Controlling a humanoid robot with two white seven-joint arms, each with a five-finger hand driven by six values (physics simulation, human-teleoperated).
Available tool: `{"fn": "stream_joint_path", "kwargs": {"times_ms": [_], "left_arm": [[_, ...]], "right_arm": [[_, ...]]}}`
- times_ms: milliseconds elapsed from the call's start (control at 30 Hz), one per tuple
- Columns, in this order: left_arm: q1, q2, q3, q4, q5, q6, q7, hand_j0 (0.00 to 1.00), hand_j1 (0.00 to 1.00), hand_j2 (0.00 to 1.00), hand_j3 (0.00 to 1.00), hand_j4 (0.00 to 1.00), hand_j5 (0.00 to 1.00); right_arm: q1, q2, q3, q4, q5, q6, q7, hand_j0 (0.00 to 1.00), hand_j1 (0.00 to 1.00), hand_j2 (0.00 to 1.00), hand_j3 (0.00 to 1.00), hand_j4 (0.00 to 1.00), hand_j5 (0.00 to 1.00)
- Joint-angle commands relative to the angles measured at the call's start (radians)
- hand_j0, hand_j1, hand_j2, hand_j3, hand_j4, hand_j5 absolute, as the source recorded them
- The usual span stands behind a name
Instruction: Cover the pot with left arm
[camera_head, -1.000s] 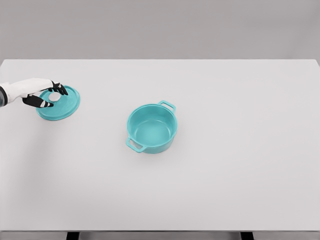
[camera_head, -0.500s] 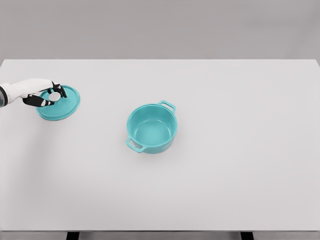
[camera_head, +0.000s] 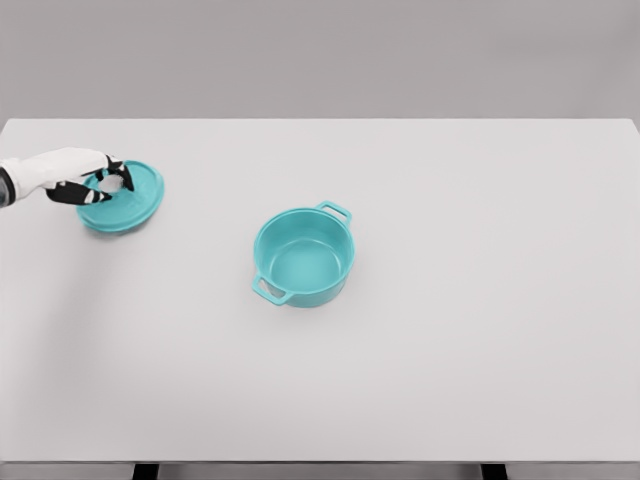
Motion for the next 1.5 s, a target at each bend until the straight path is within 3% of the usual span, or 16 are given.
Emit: {"fn": "stream_joint_path", "kwargs": {"times_ms": [0, 333, 700, 1067, 1367, 1467], "left_arm": [[0.000, 0.002, 0.002, -0.054, 0.012, 0.003, 0.001, 0.52, 0.52, 0.52, 0.52, 0.52, 0.52], [0.012, 0.019, -0.003, -0.218, 0.009, 0.003, 0.001, 0.53, 0.53, 0.53, 0.53, 0.53, 0.53], [0.012, 0.019, -0.073, -0.374, 0.014, 0.003, 0.013, 0.54, 0.54, 0.54, 0.54, 0.54, 0.54], [0.087, 0.020, -0.089, -0.568, 0.052, 0.003, 0.015, 0.54, 0.54, 0.54, 0.54, 0.54, 0.54], [0.115, 0.016, -0.089, -0.646, 0.052, 0.003, 0.016, 0.54, 0.54, 0.54, 0.54, 0.54, 0.54], [0.121, 0.017, -0.127, -0.657, 0.050, 0.003, 0.091, 0.53, 0.53, 0.53, 0.53, 0.53, 0.53]], "right_arm": [[0.000, 0.000, 0.000, -0.001, 0.000, 0.000, 0.000, 1.00, 1.00, 1.00, 1.00, 1.00, 1.00], [0.000, 0.000, 0.000, 0.001, 0.000, 0.000, 0.000, 1.00, 1.00, 1.00, 1.00, 1.00, 1.00], [0.000, 0.000, 0.000, -0.001, 0.000, 0.000, 0.000, 1.00, 1.00, 1.00, 1.00, 1.00, 1.00], [0.000, 0.000, 0.000, -0.001, 0.000, 0.000, 0.000, 1.00, 1.00, 1.00, 1.00, 1.00, 1.00], [0.000, 0.000, 0.000, 0.001, 0.000, 0.000, 0.000, 1.00, 1.00, 1.00, 1.00, 1.00, 1.00], [0.000, 0.000, 0.000, 0.001, 0.000, 0.000, 0.000, 1.00, 1.00, 1.00, 1.00, 1.00, 1.00]]}}
